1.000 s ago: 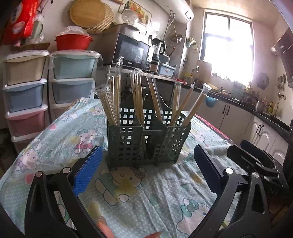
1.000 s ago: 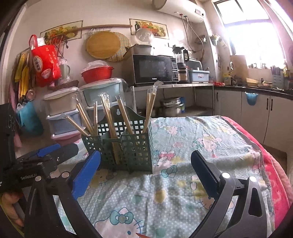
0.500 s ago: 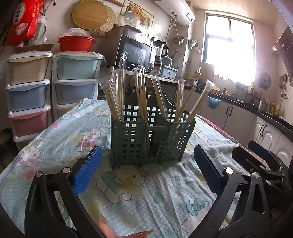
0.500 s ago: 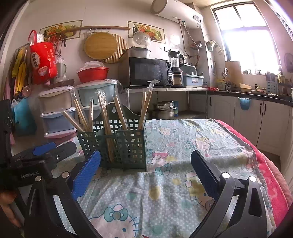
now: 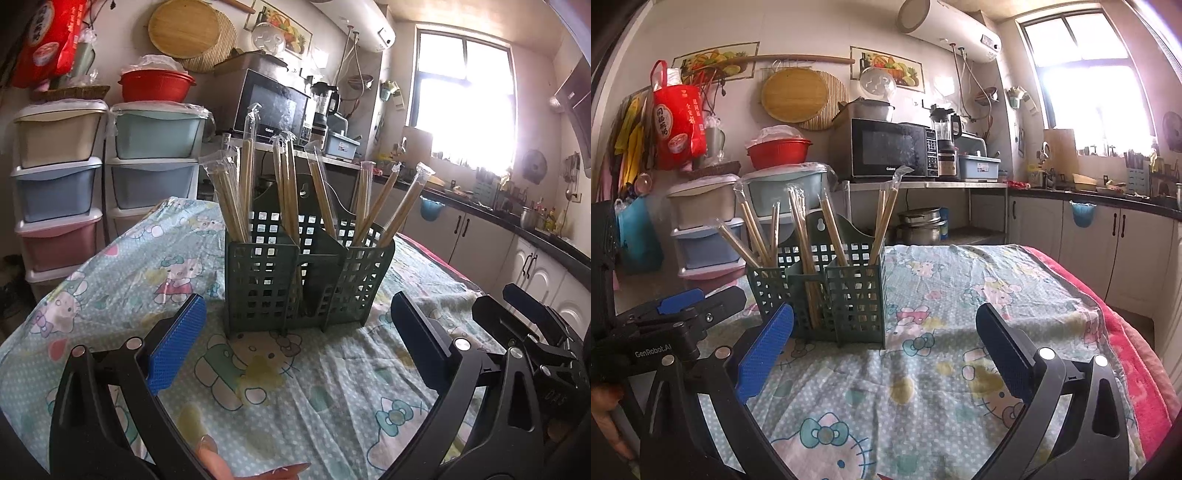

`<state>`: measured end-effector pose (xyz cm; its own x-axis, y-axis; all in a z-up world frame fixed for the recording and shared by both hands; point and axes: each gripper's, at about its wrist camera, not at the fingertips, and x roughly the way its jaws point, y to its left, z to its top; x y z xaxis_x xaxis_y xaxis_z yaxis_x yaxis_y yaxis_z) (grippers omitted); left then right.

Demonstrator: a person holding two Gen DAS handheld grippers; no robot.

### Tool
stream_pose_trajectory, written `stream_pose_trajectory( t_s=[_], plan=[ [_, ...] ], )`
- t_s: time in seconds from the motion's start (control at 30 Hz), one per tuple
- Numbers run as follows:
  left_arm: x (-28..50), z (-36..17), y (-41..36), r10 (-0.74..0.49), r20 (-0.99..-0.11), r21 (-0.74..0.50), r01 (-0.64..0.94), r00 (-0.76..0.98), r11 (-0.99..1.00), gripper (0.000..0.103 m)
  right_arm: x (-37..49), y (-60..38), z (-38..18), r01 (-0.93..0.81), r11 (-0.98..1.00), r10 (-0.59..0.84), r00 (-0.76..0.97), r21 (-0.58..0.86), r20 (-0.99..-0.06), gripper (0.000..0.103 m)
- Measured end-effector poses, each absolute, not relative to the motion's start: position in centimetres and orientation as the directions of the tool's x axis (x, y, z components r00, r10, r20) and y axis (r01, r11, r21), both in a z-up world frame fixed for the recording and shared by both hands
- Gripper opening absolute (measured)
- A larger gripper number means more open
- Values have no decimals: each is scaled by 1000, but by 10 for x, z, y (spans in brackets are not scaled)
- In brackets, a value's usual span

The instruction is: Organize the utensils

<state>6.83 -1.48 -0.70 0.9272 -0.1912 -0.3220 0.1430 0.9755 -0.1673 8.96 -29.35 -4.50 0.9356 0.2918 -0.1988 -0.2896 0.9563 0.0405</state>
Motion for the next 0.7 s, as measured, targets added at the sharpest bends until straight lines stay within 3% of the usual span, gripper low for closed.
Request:
stream_pose_trajectory(
  t_s=[0.7],
  plan=[
    [68,-5,-15,-192,-323,-166,145,926,975,92,89,-294,-45,-288,957,290,937,39,-195,96]
  ],
)
